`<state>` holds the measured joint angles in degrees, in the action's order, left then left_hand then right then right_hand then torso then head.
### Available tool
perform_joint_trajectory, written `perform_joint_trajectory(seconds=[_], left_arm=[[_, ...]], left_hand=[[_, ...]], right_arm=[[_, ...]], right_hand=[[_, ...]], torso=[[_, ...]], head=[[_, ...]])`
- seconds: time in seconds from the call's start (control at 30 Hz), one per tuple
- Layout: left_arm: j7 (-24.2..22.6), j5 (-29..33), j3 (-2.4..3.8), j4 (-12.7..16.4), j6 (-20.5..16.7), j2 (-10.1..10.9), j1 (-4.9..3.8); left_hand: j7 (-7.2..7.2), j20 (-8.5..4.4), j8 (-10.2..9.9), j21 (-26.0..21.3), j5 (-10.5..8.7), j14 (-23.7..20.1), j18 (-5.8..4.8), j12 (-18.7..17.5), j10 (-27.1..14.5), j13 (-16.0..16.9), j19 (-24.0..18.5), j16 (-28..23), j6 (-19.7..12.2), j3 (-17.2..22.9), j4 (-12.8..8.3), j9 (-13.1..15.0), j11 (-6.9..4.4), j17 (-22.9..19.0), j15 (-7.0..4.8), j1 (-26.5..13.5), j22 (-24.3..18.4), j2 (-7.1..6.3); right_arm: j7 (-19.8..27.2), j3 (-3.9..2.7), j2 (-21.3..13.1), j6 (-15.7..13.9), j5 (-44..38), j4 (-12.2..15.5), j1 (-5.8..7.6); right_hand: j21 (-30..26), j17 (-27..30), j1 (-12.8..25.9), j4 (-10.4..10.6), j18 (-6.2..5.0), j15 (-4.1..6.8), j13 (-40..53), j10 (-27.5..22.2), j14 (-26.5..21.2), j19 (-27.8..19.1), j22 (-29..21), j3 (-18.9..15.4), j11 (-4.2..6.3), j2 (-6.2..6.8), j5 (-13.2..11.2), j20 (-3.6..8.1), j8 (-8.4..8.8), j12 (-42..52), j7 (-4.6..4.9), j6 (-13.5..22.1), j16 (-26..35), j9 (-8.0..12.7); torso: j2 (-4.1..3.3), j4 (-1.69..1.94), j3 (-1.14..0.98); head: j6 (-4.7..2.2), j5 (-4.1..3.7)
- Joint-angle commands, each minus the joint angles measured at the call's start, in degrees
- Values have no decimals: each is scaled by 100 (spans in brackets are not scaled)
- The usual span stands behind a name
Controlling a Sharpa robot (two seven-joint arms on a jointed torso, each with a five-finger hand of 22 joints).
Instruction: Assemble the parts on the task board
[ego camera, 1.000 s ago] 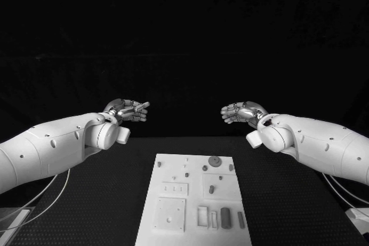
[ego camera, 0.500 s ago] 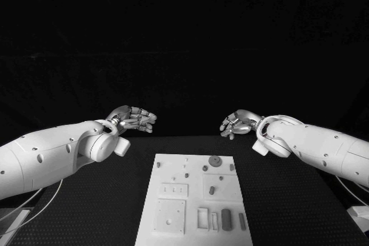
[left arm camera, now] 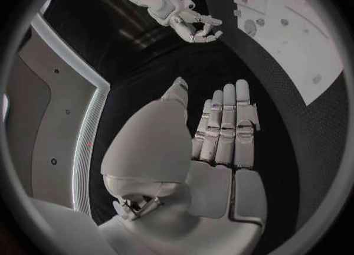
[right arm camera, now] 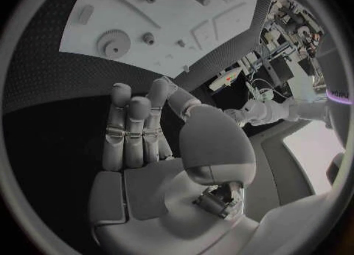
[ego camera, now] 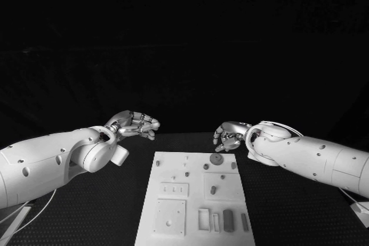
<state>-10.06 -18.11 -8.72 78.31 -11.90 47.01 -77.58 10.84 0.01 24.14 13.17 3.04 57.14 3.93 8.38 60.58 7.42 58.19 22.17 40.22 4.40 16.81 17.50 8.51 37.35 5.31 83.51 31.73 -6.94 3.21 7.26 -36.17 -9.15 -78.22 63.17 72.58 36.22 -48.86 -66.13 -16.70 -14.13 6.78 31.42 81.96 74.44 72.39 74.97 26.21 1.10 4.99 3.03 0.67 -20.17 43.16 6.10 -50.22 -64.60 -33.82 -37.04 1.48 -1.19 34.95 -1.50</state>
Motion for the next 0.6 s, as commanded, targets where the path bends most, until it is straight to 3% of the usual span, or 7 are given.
perform_joint_trajectory(seconds=[0.03, 0.2, 0.33, 0.47, 0.53, 0.57, 0.6], left_arm=[[-121, -79, 0, -2, 85, -54, -2], [-101, -63, -5, -34, 68, -84, 7], [-81, -62, -6, -16, 44, -44, 9], [-78, -49, -7, -42, 44, -55, 14], [-56, -49, -8, -36, 75, -53, 16], [-57, -49, -8, -39, 83, -56, 18], [-58, -49, -9, -40, 79, -60, 20]], left_hand=[[57, -31, -33, -27, 8, 41, -28, -27, -15, -6, 13, -26, -38, 49, -6, -6, 38, 13, -2, -59, -6, 13], [62, -33, -37, -28, 8, 43, -29, -35, -18, -6, 15, -29, -39, 52, -7, -7, 40, 19, -3, -62, -6, 14], [85, -36, -49, -39, 7, 39, -36, -78, -50, -14, 13, -46, -39, 62, -9, -9, 59, 40, -3, -68, -7, 13], [88, -37, -50, -42, 8, 37, -38, -87, -56, -15, 12, -51, -36, 65, -9, -8, 63, 45, -2, -69, -7, 14], [89, -37, -50, -44, 8, 37, -39, -94, -58, -15, 12, -54, -33, 70, -9, -7, 64, 50, -2, -69, -7, 20], [91, -37, -51, -45, 8, 37, -40, -96, -58, -15, 12, -56, -32, 72, -8, -7, 65, 53, -2, -70, -7, 25], [93, -37, -51, -45, 8, 37, -40, -98, -58, -15, 12, -57, -31, 73, -8, -7, 67, 54, -2, -72, -7, 28]], right_arm=[[-394, -2, 12, -134, -772, 88, -32], [-529, -3, 5, -173, -1011, 216, -110], [-550, -3, 21, -440, -999, 281, -199], [-467, -3, 3, -663, -940, 350, -229], [-408, -3, -7, -677, -909, 410, -238], [-403, -3, -8, -641, -905, 438, -248], [-411, -3, -15, -650, -921, 468, -257]], right_hand=[[569, -600, 58, -2, -87, -63, 1148, -400, -88, 112, 174, -85, -82, 55, -63, 130, 84, 1287, 47, 12, -812, 17], [1180, -919, 173, 20, -87, -112, 2085, -1071, -328, -105, 174, 25, -184, 58, -5, 202, 209, 2152, 82, 57, -1193, 33], [1289, -962, 275, 23, -87, -162, 2320, -1353, -468, -390, 136, 192, -209, 85, -24, 182, 285, 2247, 141, 87, -1223, 30], [1015, -604, 326, 19, -18, -155, 1834, -1951, -875, -871, 50, 436, -207, 137, -31, 37, 310, 1308, 131, 70, -588, -4], [784, 40, 274, 1, -17, -205, 1190, -1899, -878, -1011, -81, 610, -208, 168, -32, -65, 328, 403, 154, 70, 271, -45], [770, 114, 253, 33, -33, -250, 963, -2196, -841, -1009, -91, 647, -259, 167, -5, -67, 356, 1, 194, 108, 346, -38], [799, 131, 175, 42, -69, -415, 644, -2805, -729, -963, -78, 689, -362, 230, 68, -43, 374, -605, 200, 131, 320, -34]], torso=[[-155, 55, -16], [-252, 81, -30], [-319, 97, -28], [-371, 94, -36], [-395, 99, -37], [-408, 99, -38], [-419, 97, -38]], head=[[-18, -1], [-3, -15], [1, -65], [21, -34], [25, -40], [20, -37], [17, -35]])
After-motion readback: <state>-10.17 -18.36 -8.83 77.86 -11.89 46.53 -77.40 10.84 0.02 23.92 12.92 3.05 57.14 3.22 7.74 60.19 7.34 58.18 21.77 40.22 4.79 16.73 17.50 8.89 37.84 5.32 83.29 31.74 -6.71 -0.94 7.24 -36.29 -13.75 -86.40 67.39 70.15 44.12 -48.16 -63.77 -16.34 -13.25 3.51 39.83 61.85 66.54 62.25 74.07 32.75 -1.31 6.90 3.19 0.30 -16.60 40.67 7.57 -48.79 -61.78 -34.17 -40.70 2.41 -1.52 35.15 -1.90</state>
